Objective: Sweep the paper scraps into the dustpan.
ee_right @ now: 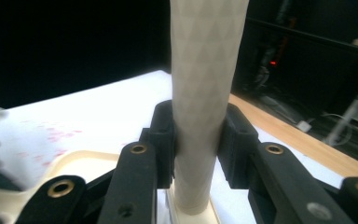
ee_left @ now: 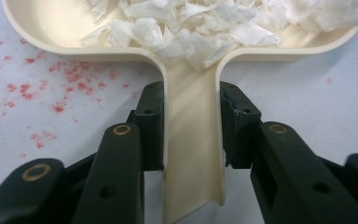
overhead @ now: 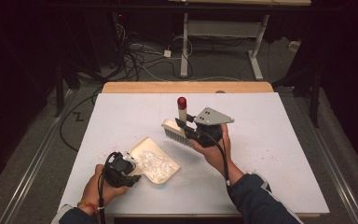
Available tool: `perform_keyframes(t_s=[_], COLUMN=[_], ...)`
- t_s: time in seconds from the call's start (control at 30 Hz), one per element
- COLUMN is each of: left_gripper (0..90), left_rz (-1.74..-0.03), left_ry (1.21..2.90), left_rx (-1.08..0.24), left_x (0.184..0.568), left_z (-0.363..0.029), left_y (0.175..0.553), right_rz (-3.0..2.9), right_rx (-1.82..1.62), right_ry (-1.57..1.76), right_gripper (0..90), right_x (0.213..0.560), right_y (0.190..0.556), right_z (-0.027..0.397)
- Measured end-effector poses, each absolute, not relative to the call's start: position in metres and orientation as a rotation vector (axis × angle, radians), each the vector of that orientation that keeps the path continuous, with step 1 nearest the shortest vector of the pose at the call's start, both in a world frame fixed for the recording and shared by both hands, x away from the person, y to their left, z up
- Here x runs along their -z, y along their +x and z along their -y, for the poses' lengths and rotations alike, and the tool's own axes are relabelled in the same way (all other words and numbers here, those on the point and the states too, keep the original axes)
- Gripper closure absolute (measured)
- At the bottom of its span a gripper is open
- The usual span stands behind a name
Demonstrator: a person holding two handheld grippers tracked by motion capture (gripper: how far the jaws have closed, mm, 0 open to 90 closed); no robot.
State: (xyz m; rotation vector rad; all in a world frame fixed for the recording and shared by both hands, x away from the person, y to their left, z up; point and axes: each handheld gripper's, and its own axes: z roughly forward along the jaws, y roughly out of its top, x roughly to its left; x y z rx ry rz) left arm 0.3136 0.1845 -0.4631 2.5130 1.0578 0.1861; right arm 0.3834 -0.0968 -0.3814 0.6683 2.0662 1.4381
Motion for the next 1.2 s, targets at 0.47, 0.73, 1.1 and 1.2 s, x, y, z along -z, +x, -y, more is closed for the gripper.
perform_keyframes(t_s=[0.47, 0.73, 1.1, 1.2], left_gripper=[63.6, 63.6, 63.6, 63.6], left_rz=[-1.065, -1.072, -1.072, -1.081], left_ry=[2.504, 2.505, 2.508, 2.498], left_rx=[-0.185, -0.184, -0.191, -0.189], left_x=[0.463, 0.464, 0.463, 0.464], left_z=[-0.187, -0.187, -0.186, -0.185], left_y=[0.314, 0.315, 0.315, 0.314], right_rz=[-2.095, -2.188, -2.215, -2.191], right_rx=[-1.384, -1.49, -1.531, -1.533], right_ry=[0.673, 0.578, 0.472, 0.491], right_gripper=[70.9, 70.9, 70.9, 70.9], right_x=[0.405, 0.405, 0.384, 0.38], right_y=[0.394, 0.361, 0.336, 0.338], right_z=[0.086, 0.073, 0.073, 0.079])
